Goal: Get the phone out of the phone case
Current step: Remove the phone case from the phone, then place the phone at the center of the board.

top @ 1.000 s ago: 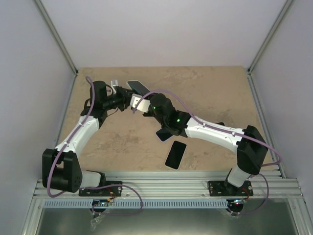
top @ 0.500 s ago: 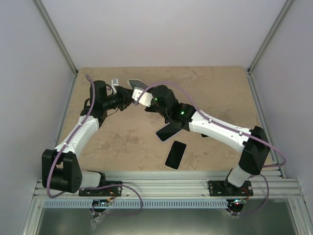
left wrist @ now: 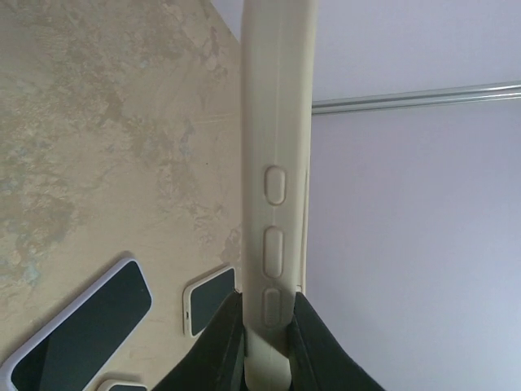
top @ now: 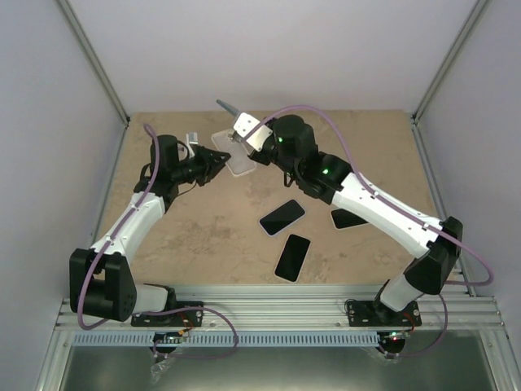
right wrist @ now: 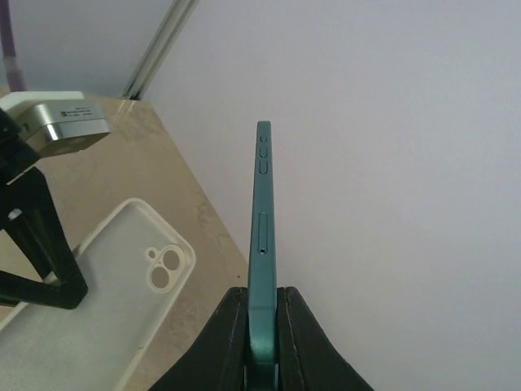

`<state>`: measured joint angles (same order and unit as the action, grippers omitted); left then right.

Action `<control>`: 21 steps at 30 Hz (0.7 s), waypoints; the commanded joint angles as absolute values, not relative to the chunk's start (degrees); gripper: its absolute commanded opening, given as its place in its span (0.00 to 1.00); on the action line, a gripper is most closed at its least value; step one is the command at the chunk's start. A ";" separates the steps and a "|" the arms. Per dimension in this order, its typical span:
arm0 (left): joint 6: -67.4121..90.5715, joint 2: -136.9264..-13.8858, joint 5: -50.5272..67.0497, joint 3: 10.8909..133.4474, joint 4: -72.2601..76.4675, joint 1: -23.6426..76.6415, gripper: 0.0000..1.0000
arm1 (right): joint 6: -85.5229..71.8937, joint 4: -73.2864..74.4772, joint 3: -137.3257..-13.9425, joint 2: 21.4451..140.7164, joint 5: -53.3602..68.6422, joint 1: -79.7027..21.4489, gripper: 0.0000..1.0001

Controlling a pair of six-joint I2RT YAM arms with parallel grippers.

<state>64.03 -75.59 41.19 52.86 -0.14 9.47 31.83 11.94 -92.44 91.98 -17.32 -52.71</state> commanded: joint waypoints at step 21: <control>49.13 -77.87 34.31 60.77 -11.30 9.58 0.00 | 37.03 -1.74 -71.49 90.30 -25.92 -39.35 0.01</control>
